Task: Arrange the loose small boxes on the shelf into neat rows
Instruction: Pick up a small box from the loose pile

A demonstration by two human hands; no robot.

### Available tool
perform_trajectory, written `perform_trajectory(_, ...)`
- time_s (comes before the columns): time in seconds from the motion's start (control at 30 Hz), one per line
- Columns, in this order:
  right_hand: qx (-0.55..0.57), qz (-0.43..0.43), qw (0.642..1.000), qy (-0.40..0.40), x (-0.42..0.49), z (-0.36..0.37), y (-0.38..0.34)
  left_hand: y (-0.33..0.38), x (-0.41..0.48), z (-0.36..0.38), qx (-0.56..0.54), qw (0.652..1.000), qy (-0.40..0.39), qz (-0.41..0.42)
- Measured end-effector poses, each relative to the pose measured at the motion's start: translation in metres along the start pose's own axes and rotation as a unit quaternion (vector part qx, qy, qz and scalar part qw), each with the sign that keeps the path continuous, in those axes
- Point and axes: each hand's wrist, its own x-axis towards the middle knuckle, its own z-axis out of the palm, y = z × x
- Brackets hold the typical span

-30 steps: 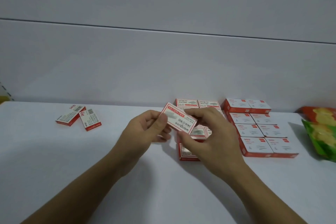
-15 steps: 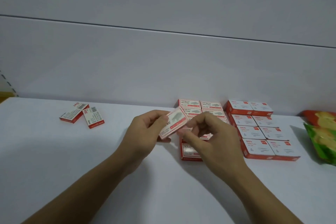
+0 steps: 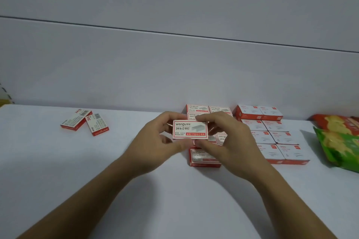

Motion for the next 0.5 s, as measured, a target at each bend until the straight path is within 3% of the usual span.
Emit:
perform_trajectory(0.17, -0.037, 0.031, 0.998, -0.039, 0.004, -0.012, 0.004, 0.001, -0.001, 0.008, 0.174, 0.983, 0.027, 0.046)
perform_trajectory(0.37, -0.162, -0.038, 0.983, -0.076, 0.009, -0.028, -0.018, 0.008, -0.002, 0.009, 0.129, 0.988, 0.016, 0.082)
perform_trajectory(0.5, -0.194, -0.040, 0.976, -0.087, 0.000, -0.052, -0.012, 0.015, 0.000, 0.017, 0.223, 0.969, -0.031, 0.096)
